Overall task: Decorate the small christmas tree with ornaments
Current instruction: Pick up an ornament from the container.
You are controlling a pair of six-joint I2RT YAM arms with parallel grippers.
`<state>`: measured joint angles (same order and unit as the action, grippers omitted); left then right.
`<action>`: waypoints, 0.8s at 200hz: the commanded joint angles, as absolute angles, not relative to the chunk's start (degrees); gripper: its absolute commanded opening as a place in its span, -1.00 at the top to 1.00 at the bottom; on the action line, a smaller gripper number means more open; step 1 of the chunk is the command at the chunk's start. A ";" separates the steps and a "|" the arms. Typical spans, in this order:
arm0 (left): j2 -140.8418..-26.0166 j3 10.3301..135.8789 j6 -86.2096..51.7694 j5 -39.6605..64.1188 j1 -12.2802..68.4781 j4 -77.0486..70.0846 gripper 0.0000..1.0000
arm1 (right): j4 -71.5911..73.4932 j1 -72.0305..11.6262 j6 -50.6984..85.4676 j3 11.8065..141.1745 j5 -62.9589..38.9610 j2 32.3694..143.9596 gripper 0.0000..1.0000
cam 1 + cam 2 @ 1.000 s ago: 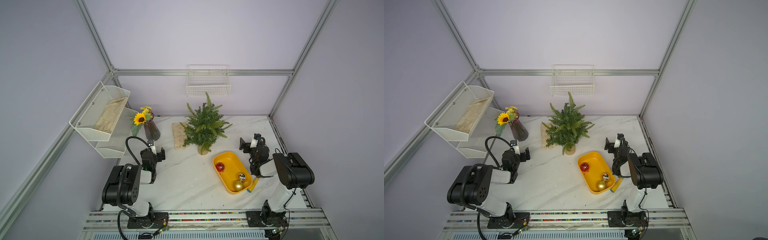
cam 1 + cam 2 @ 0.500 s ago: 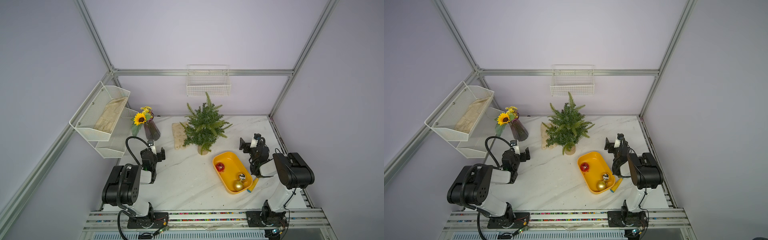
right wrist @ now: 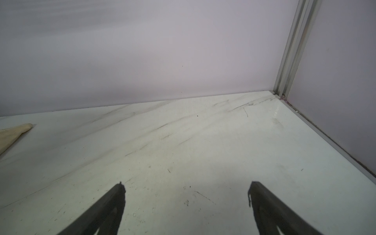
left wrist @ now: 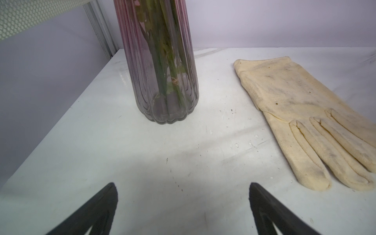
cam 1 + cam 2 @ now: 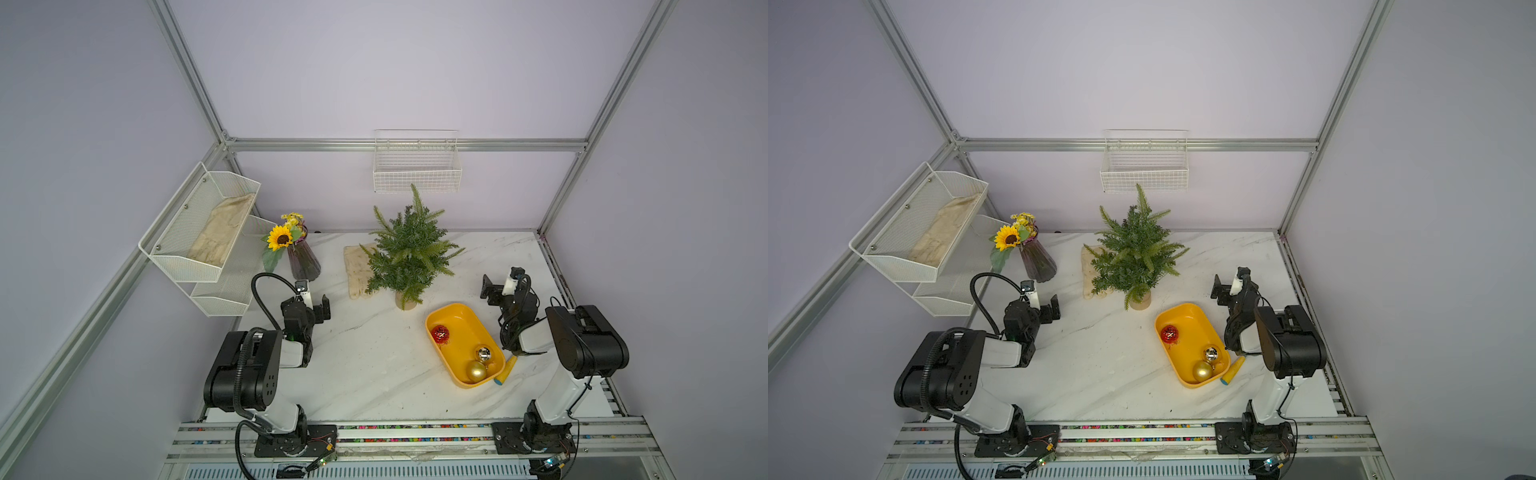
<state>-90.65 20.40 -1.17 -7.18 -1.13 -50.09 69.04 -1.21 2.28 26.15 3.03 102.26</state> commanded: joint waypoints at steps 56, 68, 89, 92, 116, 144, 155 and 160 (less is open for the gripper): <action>-75.68 24.30 0.54 -10.73 0.39 -38.78 -1.00 | 51.75 -1.03 5.64 30.36 5.42 89.74 -0.94; -72.65 26.22 -1.01 -11.86 1.13 -33.09 -1.00 | 44.42 -1.14 6.82 32.63 3.89 87.08 -0.92; -69.33 32.59 -8.16 -13.21 1.40 -18.94 -1.00 | 28.58 -1.14 12.08 38.37 0.94 83.16 -0.87; -69.17 33.59 -9.44 -13.37 1.38 -16.78 -1.00 | 26.05 -1.12 12.65 39.24 0.21 82.75 -0.86; -69.62 42.79 -17.11 -12.14 1.32 0.97 -1.00 | 12.38 -1.14 17.52 44.24 -7.16 80.10 -0.73; -71.51 51.23 -19.80 -2.22 1.37 14.99 -1.00 | -1.13 -2.71 19.47 49.14 -12.49 78.83 -0.60; -71.97 53.51 -19.03 2.10 1.36 18.79 -1.00 | -6.82 -3.61 19.57 51.34 -13.59 78.78 -0.59; -72.19 54.63 -18.67 3.57 1.39 21.22 -1.00 | -8.93 -4.05 19.59 52.10 -14.28 78.83 -0.57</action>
<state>-71.11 45.80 -16.01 -6.59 1.26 4.64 10.09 -2.02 16.97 48.12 -8.16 79.37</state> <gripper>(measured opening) 0.999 0.798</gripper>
